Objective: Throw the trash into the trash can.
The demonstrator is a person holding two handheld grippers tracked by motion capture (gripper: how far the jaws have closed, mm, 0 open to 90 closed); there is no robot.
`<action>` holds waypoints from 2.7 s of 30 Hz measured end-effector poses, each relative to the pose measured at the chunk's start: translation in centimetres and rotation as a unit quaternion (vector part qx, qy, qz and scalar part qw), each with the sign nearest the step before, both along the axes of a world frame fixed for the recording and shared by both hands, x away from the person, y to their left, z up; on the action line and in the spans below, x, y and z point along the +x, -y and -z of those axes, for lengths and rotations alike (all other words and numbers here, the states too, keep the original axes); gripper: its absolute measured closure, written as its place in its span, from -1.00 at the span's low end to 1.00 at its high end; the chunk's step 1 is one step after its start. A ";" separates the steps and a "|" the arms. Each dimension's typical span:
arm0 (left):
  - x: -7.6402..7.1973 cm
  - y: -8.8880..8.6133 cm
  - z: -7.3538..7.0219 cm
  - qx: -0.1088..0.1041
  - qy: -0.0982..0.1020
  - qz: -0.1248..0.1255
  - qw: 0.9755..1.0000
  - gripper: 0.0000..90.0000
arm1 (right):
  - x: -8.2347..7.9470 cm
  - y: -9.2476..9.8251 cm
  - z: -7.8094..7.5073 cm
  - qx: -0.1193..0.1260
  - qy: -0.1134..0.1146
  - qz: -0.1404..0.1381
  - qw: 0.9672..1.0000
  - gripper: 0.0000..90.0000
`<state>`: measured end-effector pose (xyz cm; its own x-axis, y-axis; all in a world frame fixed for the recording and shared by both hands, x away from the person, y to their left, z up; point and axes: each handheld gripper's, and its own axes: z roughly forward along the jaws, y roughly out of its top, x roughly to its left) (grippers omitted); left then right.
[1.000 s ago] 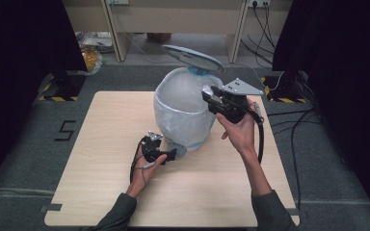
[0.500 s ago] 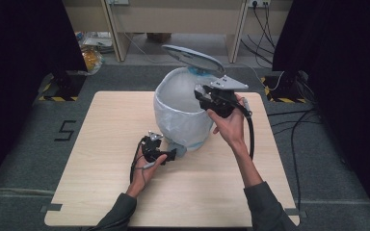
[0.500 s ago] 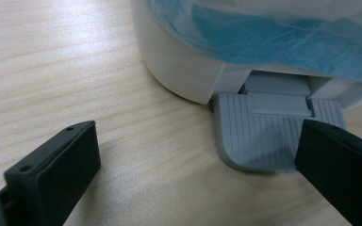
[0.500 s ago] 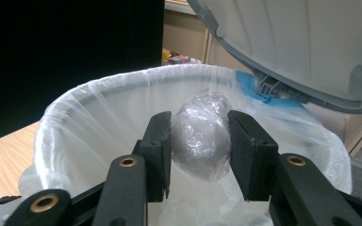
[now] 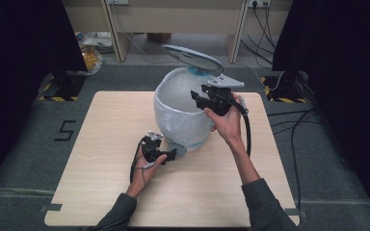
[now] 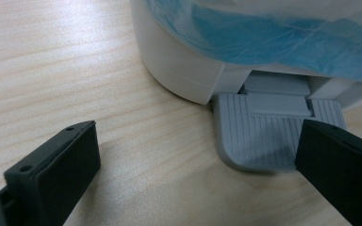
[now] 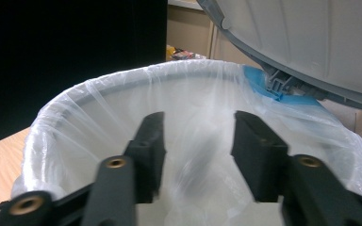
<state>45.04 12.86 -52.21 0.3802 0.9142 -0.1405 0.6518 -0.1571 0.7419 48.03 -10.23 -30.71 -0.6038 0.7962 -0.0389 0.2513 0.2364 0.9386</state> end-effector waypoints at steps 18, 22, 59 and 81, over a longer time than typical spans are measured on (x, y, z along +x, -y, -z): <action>0.0 0.0 0.0 0.000 0.000 0.001 1.000 -1.00 | -2.2 3.2 -1.9 0.011 0.026 0.010 1.000 0.00; 0.0 0.0 0.0 0.000 0.000 0.001 1.000 -1.00 | -3.1 4.3 -2.1 0.013 0.031 0.016 0.999 -0.02; 0.0 0.1 0.0 -0.001 0.000 0.001 1.000 -1.00 | -8.9 12.1 2.5 0.013 0.025 0.051 0.998 -0.18; 0.0 0.1 0.0 -0.002 0.001 0.000 1.000 -1.00 | -10.2 13.4 9.2 -0.007 -0.035 0.064 0.997 -0.24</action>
<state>45.06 12.79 -52.23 0.3813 0.9134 -0.1424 0.6499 -0.1553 0.7440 37.79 -23.64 -39.86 -0.4992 0.8664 -0.0113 0.3445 0.2104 0.9149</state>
